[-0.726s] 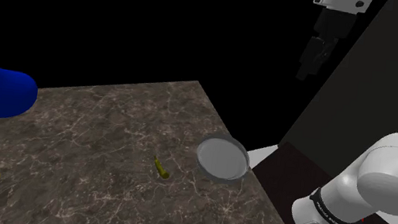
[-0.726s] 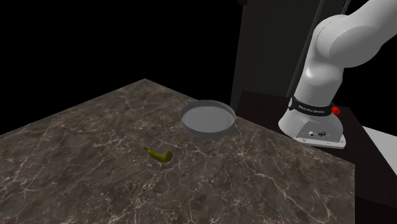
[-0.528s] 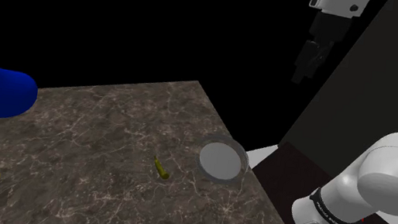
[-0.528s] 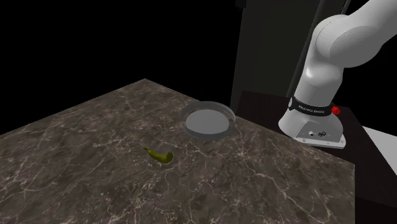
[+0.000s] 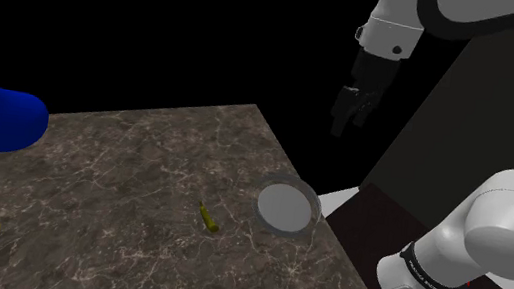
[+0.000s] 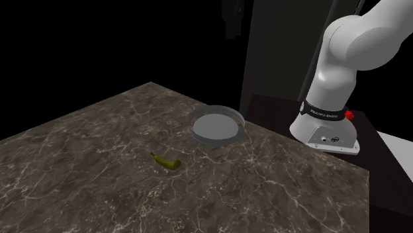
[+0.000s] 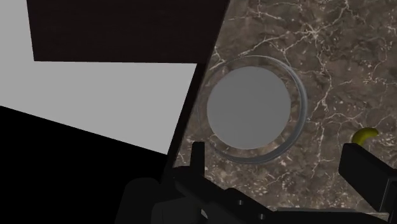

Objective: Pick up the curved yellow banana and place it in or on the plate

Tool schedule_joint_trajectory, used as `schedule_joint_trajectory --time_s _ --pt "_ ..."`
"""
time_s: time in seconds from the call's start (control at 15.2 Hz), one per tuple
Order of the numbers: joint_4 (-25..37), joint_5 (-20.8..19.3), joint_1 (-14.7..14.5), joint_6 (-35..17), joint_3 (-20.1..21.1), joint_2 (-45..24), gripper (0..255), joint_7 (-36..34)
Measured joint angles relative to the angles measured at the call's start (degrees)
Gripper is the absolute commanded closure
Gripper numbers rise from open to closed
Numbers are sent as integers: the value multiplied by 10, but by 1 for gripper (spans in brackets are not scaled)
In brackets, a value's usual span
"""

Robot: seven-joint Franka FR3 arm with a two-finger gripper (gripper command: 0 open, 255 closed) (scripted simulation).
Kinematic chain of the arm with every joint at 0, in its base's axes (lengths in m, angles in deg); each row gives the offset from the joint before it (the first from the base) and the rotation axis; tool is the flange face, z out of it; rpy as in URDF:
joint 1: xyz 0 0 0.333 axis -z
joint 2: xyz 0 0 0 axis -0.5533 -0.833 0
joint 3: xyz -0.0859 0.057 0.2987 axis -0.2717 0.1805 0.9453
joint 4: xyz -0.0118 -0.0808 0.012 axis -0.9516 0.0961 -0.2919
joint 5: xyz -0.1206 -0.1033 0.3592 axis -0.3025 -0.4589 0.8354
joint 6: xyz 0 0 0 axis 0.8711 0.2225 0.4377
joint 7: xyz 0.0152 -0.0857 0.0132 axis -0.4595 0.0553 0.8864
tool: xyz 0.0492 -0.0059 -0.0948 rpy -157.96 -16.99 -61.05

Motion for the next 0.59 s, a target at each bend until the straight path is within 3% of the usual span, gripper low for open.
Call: schedule_joint_trajectory --time_s 0.59 --pt "-7 46 -27 -150 105 -118 0 -103"
